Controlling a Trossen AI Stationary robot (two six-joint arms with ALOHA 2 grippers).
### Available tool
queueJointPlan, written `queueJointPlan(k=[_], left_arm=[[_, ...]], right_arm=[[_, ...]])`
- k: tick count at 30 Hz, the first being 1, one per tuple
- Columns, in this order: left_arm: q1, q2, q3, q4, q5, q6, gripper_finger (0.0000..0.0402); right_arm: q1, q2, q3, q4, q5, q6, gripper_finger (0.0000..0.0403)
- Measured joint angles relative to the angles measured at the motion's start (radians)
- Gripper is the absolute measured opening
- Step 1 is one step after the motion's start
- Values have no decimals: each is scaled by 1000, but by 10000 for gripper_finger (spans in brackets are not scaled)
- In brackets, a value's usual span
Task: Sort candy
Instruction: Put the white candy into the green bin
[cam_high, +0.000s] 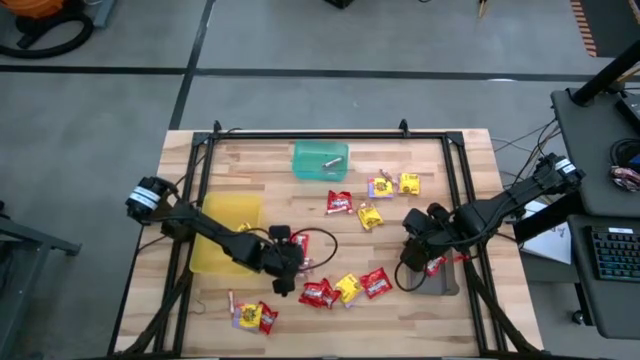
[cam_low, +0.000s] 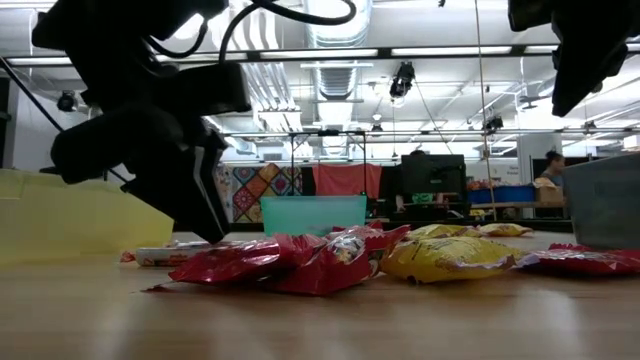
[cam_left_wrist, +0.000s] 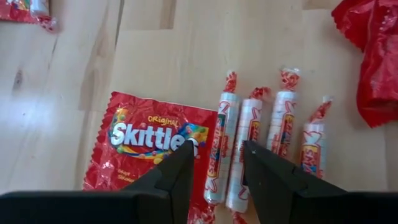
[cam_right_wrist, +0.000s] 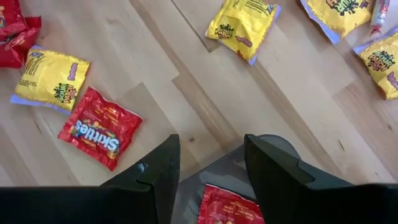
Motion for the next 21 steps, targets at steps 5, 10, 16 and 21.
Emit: queueJointPlan(k=[5, 10, 16, 21], left_arm=[[17, 0, -1, 0, 0, 3, 123], [20, 0, -1, -1, 0, 7, 123], [31, -5, -3, -7, 2, 31, 123], [42, 31, -12, 16, 52, 25, 123]], right_arm=[[0, 0, 0, 1, 23, 0, 168], [0, 0, 0, 1, 25, -4, 168], [0, 0, 0, 1, 27, -6, 168], [0, 0, -2, 4, 50, -7, 168]])
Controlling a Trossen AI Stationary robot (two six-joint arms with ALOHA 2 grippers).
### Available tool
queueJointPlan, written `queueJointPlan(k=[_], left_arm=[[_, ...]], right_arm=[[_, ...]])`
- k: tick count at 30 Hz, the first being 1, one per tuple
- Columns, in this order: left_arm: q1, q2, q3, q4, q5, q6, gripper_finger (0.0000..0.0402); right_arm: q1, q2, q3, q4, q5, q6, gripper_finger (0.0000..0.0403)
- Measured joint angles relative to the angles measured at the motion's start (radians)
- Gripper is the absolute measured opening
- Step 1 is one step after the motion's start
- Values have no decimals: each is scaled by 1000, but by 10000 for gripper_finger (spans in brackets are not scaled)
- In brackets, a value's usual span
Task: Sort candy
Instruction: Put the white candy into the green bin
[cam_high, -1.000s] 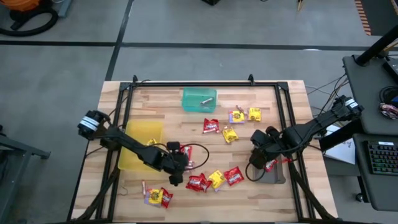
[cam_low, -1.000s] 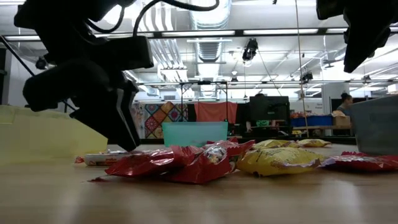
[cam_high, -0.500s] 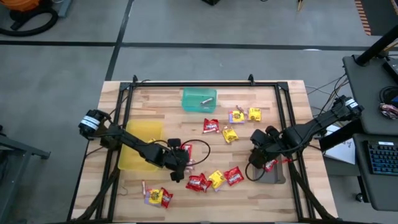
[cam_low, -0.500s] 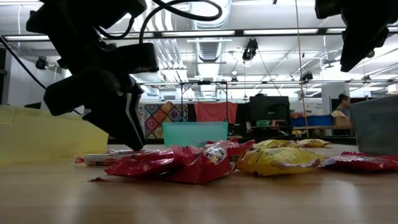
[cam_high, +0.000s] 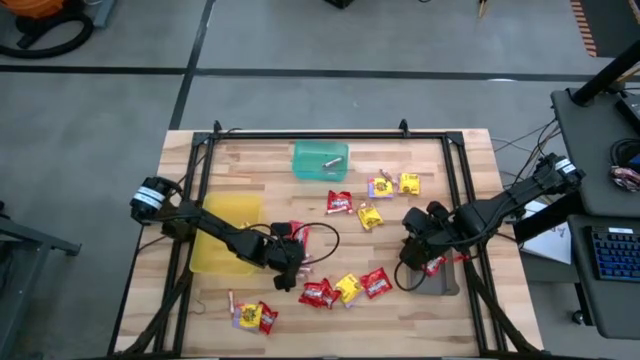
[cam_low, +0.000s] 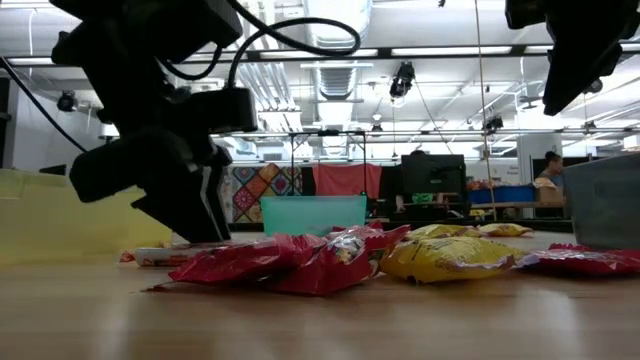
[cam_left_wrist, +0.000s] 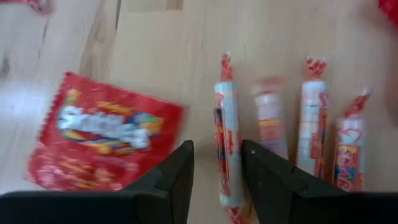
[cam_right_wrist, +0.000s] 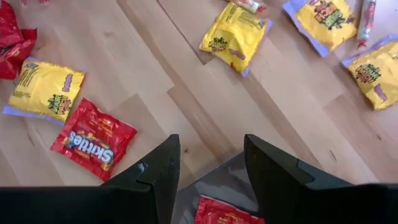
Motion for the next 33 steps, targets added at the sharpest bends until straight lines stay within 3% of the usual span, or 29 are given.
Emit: queueJointPlan(k=[10, 18, 33], left_arm=[[0, 11, 1, 6, 6, -7, 106], [-2, 7, 0, 5, 16, 0, 13], [-2, -30, -4, -19, 12, 15, 61]], right_arm=[[0, 0, -2, 12, 1, -2, 168], [0, 0, -8, 20, 3, -3, 169], [0, 0, -33, 49, 2, 0, 168]])
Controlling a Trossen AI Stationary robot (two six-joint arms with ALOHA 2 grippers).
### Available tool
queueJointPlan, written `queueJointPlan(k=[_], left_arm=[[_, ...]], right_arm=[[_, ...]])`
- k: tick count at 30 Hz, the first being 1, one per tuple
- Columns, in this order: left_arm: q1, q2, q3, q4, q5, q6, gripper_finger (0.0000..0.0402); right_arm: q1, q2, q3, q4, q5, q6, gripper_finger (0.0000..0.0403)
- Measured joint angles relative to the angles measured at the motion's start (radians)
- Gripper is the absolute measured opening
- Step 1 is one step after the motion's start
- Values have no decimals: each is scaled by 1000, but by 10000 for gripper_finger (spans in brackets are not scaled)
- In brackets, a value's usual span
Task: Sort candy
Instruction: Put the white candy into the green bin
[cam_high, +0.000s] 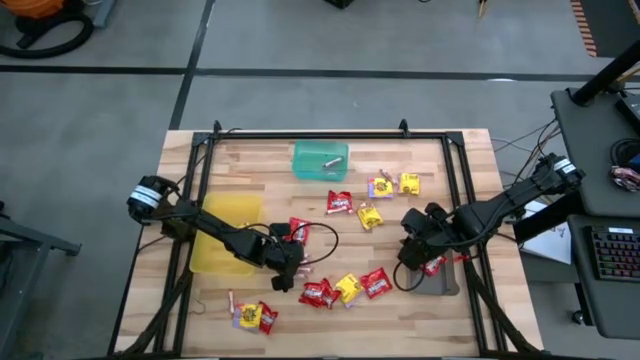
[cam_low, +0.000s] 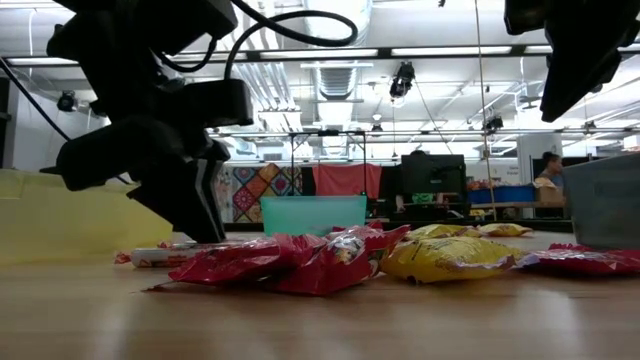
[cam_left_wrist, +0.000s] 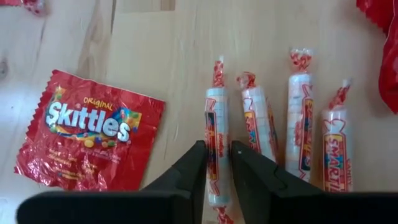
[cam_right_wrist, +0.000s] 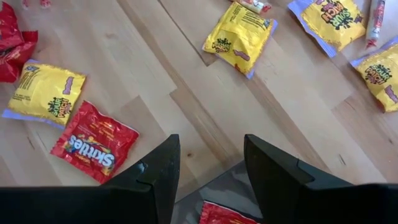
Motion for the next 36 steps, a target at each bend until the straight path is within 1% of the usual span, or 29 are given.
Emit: queueJointPlan(k=[4, 12, 17, 22, 27, 31, 33, 36], left_arm=[[0, 0, 0, 1, 0, 13, 57], [0, -3, -33, 24, -5, 9, 34], [0, -5, -49, 64, -12, 13, 8], [-2, -15, -47, 67, -7, 50, 3], [-3, -89, -38, 47, 11, 105, 3], [11, -191, -36, 45, -20, 146, 3], [24, -238, -36, 29, -17, 153, 2], [41, -298, -37, 27, 49, 153, 1]], right_arm=[[0, 0, -1, 1, 0, -1, 169], [0, 0, -4, 22, 25, -11, 168], [0, 0, -12, 28, 25, -11, 168], [0, 0, -15, 65, 35, -39, 168], [0, 0, -16, 106, 51, -81, 168], [0, 0, -16, 114, 53, -104, 168], [0, 0, -16, 114, 60, -107, 168], [0, 0, -16, 117, 78, -116, 168]])
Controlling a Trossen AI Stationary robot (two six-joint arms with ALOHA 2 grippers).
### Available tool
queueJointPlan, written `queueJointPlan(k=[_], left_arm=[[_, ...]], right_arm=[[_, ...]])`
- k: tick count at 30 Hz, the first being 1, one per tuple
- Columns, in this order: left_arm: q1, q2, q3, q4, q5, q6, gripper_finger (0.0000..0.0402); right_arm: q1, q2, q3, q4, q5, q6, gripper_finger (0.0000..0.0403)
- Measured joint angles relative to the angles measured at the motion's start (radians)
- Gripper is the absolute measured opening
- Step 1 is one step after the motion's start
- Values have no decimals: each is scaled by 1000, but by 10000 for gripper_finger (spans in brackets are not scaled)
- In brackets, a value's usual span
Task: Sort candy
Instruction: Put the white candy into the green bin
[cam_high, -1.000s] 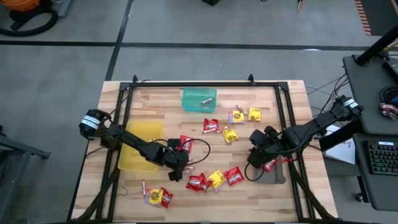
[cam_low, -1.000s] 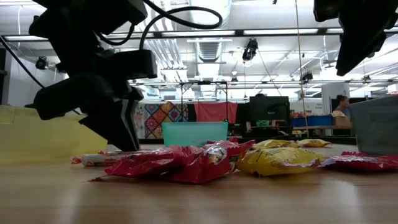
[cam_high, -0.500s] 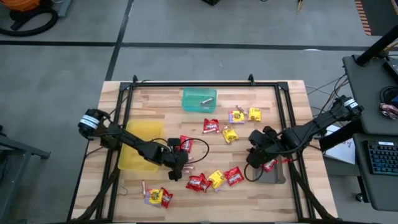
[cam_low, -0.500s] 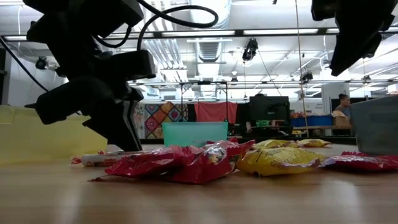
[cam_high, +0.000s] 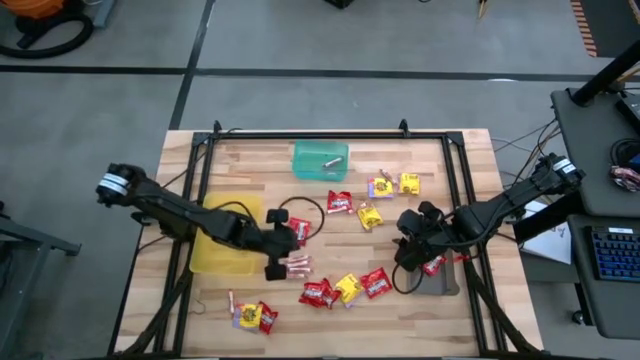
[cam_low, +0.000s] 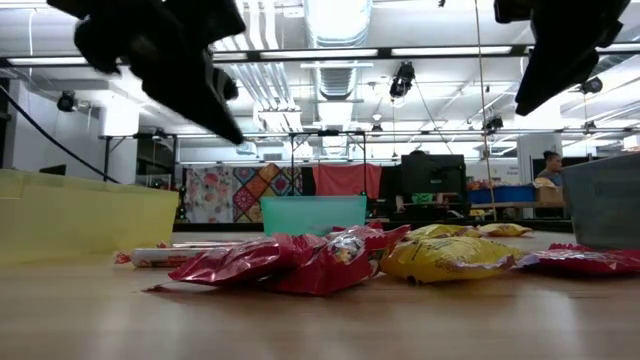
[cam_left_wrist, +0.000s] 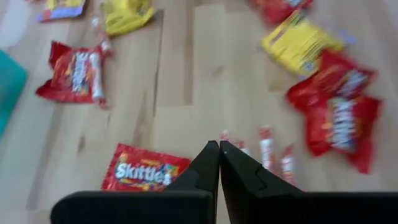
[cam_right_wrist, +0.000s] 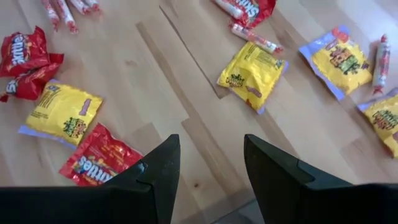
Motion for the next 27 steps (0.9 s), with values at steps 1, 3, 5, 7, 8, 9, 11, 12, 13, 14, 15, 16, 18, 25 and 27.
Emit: queueJointPlan(k=[1, 3, 5, 7, 8, 9, 11, 12, 13, 14, 15, 16, 18, 25, 27], left_arm=[[2, -9, -2, 1, 16, -1, 1], [2, -11, -13, -4, 22, 2, 1], [2, 5, -22, 0, 41, 3, 1], [2, 37, -35, 30, 46, -15, 0], [2, 56, -43, 43, 47, -26, 0], [2, 77, -51, 52, 47, -35, 0], [2, 111, -61, 69, 47, -47, 1], [2, 127, -62, 83, 49, -52, 5], [2, 142, -62, 95, 53, -57, 9], [2, 158, -63, 100, 61, -62, 15], [2, 173, -63, 105, 69, -65, 23], [2, 187, -62, 109, 70, -67, 31], [2, 205, -53, 110, 72, -69, 50], [2, 242, -47, 118, 72, -98, 115], [2, 253, -47, 118, 72, -99, 125]], right_arm=[[0, 0, -1, 3, 1, -3, 168], [0, 0, -3, 8, 1, -13, 168], [0, 0, -6, 15, 2, -17, 169], [0, 0, -13, 18, 9, -19, 168], [0, 0, -19, 25, 10, -21, 168], [0, 0, -26, 39, 10, -26, 168], [0, 0, -41, 60, 10, -29, 169], [0, 0, -49, 68, 10, -29, 169], [0, 0, -57, 72, 9, -29, 168], [0, 0, -66, 79, 8, -28, 168], [0, 0, -74, 87, 3, -28, 168], [0, 0, -80, 93, 0, -25, 169], [0, 0, -87, 93, -2, -14, 169], [0, 0, -92, 93, -3, 2, 168], [0, 0, -92, 93, -3, 2, 169]])
